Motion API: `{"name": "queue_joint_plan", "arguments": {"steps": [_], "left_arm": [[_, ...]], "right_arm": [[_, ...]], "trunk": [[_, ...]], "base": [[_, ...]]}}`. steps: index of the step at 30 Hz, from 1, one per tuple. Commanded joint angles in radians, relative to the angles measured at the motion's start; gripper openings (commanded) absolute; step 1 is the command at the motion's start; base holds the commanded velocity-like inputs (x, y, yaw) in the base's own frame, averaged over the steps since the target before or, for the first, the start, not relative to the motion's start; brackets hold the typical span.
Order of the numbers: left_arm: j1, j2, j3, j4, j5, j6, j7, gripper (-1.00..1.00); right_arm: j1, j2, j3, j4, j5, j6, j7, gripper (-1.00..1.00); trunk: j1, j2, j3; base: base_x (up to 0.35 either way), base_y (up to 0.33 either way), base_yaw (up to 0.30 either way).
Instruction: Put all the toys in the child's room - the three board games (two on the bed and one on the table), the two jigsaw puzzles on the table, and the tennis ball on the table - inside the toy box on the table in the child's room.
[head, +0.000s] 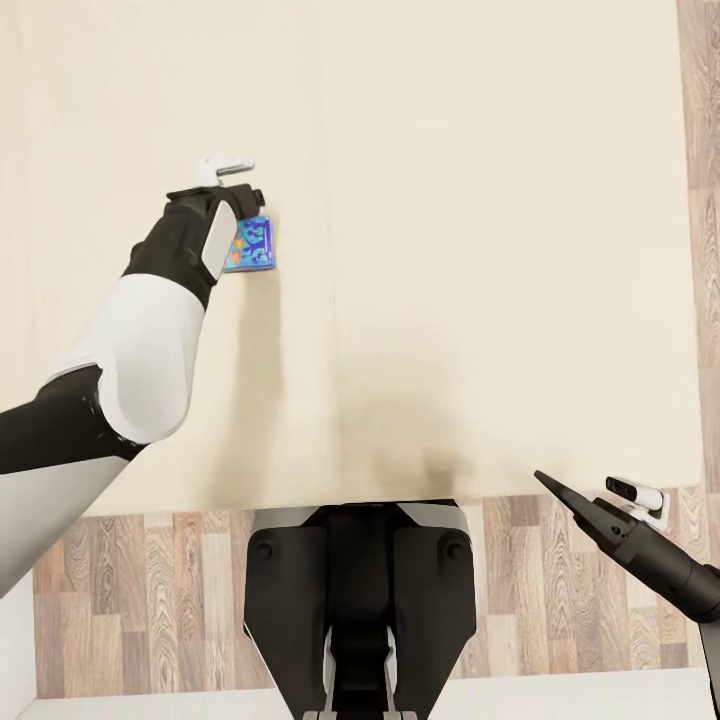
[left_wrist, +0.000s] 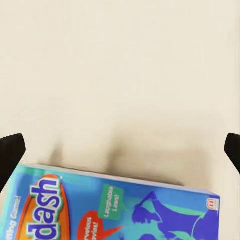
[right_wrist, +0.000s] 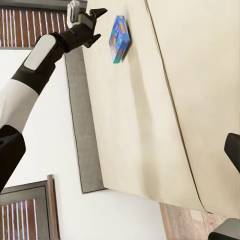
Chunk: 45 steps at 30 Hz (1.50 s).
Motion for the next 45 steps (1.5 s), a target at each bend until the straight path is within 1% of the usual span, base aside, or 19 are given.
{"name": "queue_joint_plan", "arguments": {"steps": [1,14,21,29,35,45], "left_arm": [[-0.001,-0.001,0.006,-0.001,-0.010,0.003,-0.002,1.00],[-0.003,-0.001,0.005,0.004,-0.011,-0.011,-0.002,1.00],[-0.003,0.001,0.005,0.051,-0.012,-0.025,-0.002,1.00],[-0.004,0.004,0.005,0.079,-0.012,-0.039,-0.002,1.00],[-0.004,0.005,0.005,0.083,-0.012,-0.040,-0.002,1.00],[-0.006,0.004,0.005,0.084,-0.016,-0.040,-0.002,1.00]], "right_arm": [[0.000,0.000,-0.001,0.000,-0.003,0.008,0.001,1.00],[0.000,0.000,0.000,0.000,-0.003,0.008,0.000,1.00],[0.000,0.000,0.000,0.000,-0.004,0.008,0.000,1.00],[0.000,0.000,0.000,0.000,-0.004,0.008,0.001,1.00],[0.000,0.000,0.000,0.000,-0.003,0.008,0.002,1.00],[0.000,0.000,-0.001,0.001,-0.004,0.008,0.000,1.00]], "trunk": [[0.001,-0.002,-0.001],[0.001,-0.002,-0.001],[0.001,-0.002,-0.004],[0.001,-0.002,-0.013],[0.001,-0.002,-0.020],[0.001,-0.002,-0.021]], "base": [[0.000,0.000,0.000],[0.000,0.000,0.000],[0.000,0.000,0.000],[0.000,0.000,0.000],[0.000,0.000,0.000],[0.000,0.000,0.000]]}}
